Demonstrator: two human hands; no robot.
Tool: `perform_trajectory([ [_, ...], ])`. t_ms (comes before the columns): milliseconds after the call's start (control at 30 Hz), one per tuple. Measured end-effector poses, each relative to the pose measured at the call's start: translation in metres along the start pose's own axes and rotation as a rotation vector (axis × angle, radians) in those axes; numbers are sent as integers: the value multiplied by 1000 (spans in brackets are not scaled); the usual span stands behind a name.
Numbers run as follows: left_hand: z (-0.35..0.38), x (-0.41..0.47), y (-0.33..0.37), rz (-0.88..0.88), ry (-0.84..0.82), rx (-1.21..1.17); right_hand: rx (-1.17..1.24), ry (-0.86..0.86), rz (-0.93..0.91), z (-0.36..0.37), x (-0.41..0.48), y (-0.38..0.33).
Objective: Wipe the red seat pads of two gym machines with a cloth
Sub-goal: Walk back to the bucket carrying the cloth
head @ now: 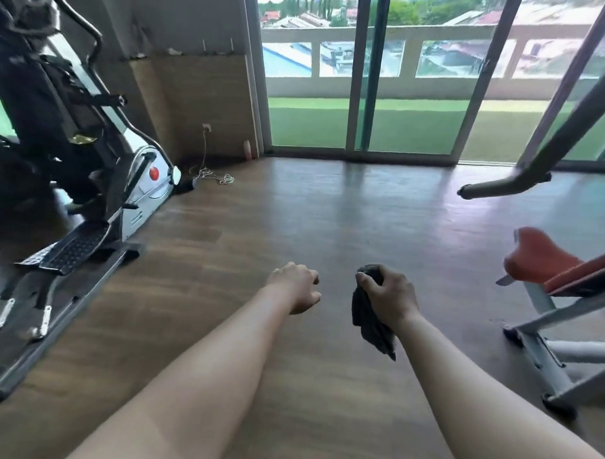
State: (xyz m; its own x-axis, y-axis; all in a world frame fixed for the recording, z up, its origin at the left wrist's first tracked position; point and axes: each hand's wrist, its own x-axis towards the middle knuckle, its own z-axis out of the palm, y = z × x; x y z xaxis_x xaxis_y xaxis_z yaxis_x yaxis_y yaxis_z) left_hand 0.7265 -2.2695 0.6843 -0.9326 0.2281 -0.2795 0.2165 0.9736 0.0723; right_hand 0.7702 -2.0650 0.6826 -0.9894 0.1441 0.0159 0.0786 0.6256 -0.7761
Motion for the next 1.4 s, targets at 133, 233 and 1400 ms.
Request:
perform_trajectory([
  [133, -33, 129, -8, 40, -3, 12, 5, 36, 12, 7, 125, 5],
  [233, -59, 225, -10, 51, 3, 7, 10, 29, 19, 7, 223, 12],
  [1400, -345, 1226, 254, 641, 40, 166, 91, 540, 394, -234, 1129, 220],
])
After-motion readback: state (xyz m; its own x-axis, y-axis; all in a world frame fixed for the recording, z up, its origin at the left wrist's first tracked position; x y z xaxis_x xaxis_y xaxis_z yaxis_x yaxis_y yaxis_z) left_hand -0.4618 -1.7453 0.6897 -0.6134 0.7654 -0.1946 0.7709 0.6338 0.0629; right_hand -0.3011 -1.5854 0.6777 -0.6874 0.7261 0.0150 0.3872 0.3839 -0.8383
